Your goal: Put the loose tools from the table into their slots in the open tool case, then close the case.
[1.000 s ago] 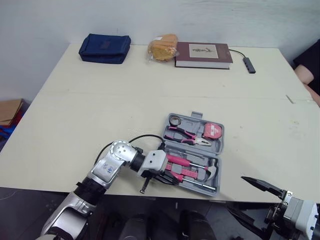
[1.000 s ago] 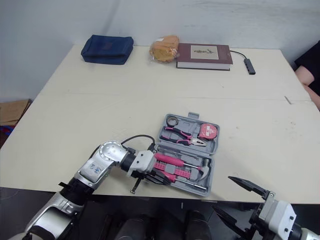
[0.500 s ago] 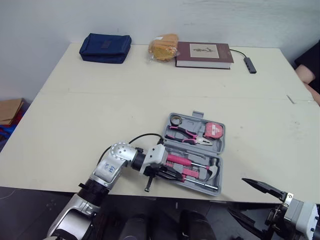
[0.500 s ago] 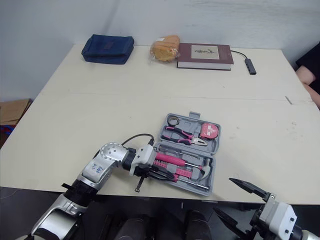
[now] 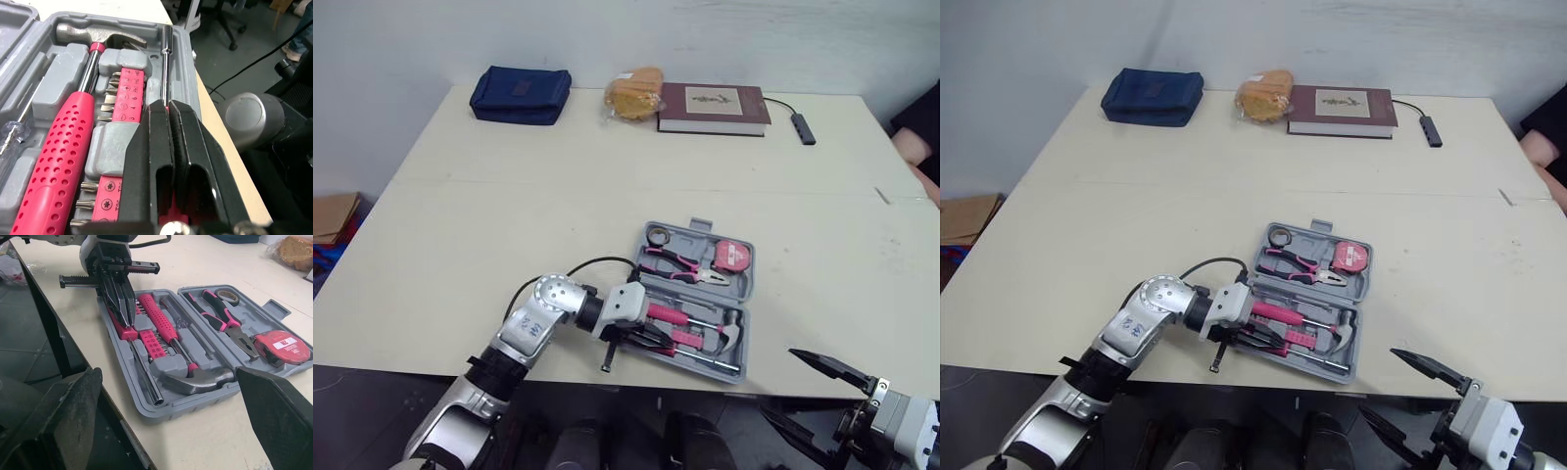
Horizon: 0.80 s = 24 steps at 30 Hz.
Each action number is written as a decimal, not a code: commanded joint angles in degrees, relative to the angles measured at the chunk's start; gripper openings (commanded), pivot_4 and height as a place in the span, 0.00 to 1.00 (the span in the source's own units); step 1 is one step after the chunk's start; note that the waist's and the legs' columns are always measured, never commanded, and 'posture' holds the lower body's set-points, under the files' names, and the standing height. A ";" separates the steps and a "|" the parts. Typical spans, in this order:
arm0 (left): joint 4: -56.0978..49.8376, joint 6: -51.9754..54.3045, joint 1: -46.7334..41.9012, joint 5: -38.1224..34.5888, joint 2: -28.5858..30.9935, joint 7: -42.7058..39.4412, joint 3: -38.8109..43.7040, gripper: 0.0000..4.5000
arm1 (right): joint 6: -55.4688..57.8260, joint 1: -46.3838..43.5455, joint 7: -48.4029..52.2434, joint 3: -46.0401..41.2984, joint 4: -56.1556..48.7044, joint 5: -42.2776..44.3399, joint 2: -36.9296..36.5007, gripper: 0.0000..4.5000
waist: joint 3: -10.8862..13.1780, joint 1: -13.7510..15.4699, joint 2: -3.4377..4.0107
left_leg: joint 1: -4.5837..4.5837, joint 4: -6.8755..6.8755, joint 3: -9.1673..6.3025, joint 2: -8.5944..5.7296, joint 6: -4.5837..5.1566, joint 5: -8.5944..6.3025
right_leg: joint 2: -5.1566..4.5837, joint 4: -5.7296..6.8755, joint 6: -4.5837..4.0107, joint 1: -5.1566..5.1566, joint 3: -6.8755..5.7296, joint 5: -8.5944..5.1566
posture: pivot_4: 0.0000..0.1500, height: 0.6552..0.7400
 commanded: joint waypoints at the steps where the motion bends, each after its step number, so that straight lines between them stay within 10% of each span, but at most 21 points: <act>1: 2.80 3.53 1.36 5.62 2.67 0.69 -3.98 0.01 | -0.32 0.89 -0.37 -0.43 -1.06 0.60 0.26 1.00 | -0.34 0.04 -0.05 | 0.01 0.00 0.00 0.00 0.00 -0.01 | 0.00 -0.01 0.00 0.02 0.00 0.00 | 1.00 1.00; 13: 3.57 -5.11 1.61 -0.97 0.40 -0.64 -0.08 0.01 | 9.37 -2.36 -9.69 -1.30 -3.30 0.03 -0.66 1.00 | -1.13 -0.13 0.32 | 1.05 -0.48 0.01 0.19 0.35 -0.58 | -0.07 -0.51 -0.17 0.88 -0.02 -0.11 | 1.00 1.00; 22: 4.64 0.67 -4.30 -10.03 5.46 -5.50 12.33 0.01 | 23.93 -14.42 -17.14 -3.17 0.54 -2.60 -8.04 1.00 | -0.66 -0.91 0.06 | 0.08 -0.39 0.01 0.11 -0.08 -0.06 | -0.07 -0.21 -0.21 -0.08 -0.18 -0.12 | 1.00 1.00; 24: 9.14 -0.17 -6.21 -9.39 5.84 -3.57 15.15 0.00 | 26.29 -17.19 -17.26 -1.72 3.45 -4.14 -10.10 0.83 | -0.66 -0.81 0.06 | 0.01 -0.39 -0.03 0.07 -0.07 0.01 | -0.03 -0.24 -0.20 -0.08 -0.29 -0.11 | 1.00 1.00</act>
